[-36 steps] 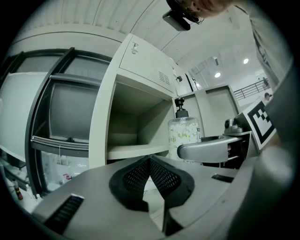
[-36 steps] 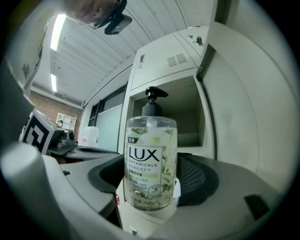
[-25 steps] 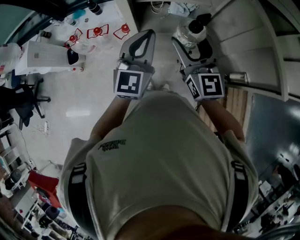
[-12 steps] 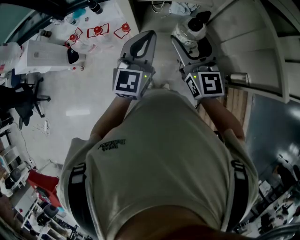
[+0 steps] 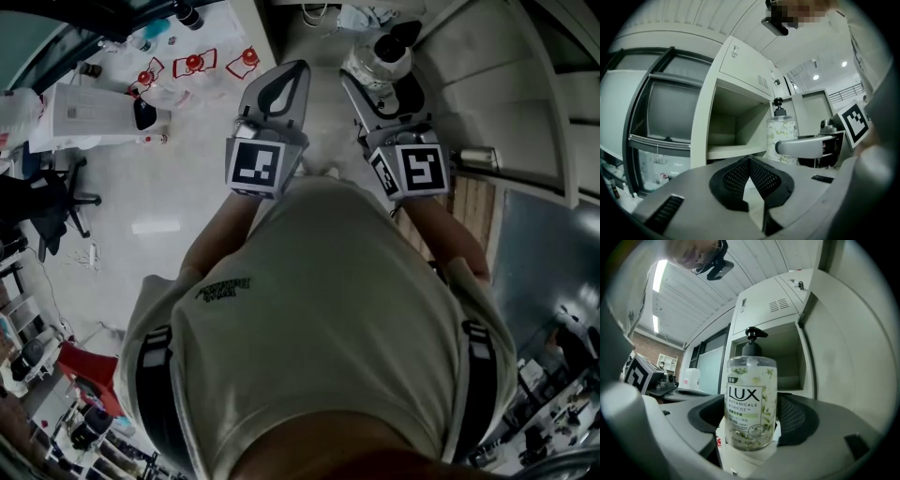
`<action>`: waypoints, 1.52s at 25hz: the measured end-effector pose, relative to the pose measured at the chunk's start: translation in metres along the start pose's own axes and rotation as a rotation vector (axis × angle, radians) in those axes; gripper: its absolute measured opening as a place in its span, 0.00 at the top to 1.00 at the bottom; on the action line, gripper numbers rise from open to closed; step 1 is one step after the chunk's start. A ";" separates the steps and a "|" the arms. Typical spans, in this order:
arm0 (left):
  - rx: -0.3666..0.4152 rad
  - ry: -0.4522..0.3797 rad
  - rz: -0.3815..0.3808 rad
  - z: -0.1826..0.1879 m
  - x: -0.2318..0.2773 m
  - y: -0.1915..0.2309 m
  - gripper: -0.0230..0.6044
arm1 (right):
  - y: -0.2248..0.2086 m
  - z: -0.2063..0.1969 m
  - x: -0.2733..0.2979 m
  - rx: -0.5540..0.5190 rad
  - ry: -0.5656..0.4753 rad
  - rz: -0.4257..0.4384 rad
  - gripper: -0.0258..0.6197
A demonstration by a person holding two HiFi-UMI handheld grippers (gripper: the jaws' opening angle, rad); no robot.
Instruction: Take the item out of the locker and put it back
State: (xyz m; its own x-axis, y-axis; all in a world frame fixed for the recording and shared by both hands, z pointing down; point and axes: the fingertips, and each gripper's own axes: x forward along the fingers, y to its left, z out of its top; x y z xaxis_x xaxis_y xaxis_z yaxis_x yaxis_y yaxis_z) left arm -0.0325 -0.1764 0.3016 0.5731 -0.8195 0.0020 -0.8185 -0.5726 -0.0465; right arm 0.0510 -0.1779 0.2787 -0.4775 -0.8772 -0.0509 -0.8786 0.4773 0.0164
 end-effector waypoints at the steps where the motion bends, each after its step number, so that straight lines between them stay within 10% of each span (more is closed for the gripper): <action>1: -0.013 0.001 -0.001 0.000 0.000 0.000 0.94 | 0.000 0.000 0.000 -0.001 -0.001 0.000 0.43; 38: 0.015 0.024 0.037 -0.018 0.017 0.018 0.94 | -0.006 -0.030 0.032 0.019 0.028 0.017 0.42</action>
State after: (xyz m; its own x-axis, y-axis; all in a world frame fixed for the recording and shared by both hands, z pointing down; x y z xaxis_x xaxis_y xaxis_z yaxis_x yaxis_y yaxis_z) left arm -0.0383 -0.2010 0.3183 0.5415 -0.8403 0.0237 -0.8382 -0.5419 -0.0623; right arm 0.0405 -0.2108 0.3069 -0.4930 -0.8697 -0.0228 -0.8699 0.4931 -0.0021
